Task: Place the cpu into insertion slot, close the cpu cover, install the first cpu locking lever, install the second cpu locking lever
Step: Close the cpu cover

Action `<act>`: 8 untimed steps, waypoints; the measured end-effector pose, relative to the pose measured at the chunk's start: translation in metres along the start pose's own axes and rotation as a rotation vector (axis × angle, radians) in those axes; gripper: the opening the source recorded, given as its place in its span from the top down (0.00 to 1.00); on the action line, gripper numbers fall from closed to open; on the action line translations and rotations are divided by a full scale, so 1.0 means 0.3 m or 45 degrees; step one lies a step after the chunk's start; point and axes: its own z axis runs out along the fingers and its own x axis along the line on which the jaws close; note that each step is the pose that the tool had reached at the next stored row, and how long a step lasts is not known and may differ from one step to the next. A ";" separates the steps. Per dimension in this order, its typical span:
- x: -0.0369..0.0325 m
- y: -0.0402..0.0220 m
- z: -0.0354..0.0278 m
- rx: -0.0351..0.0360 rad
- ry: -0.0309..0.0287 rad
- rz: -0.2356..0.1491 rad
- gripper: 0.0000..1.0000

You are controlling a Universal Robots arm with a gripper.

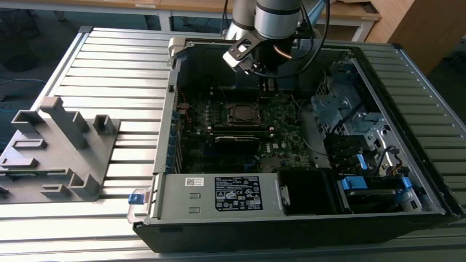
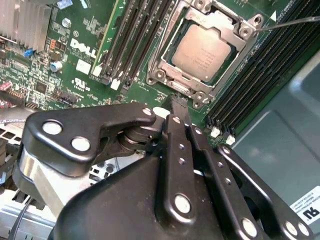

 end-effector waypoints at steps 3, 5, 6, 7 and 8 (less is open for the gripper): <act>0.000 -0.008 0.000 0.0000 0.0001 0.000 0.90; 0.000 -0.008 0.000 0.0000 0.0000 0.000 0.90; 0.000 -0.008 0.000 0.0000 0.0000 0.000 0.90; 0.000 -0.008 0.000 0.0000 0.0000 0.000 0.90; 0.000 -0.008 0.000 0.0000 0.0001 0.000 0.90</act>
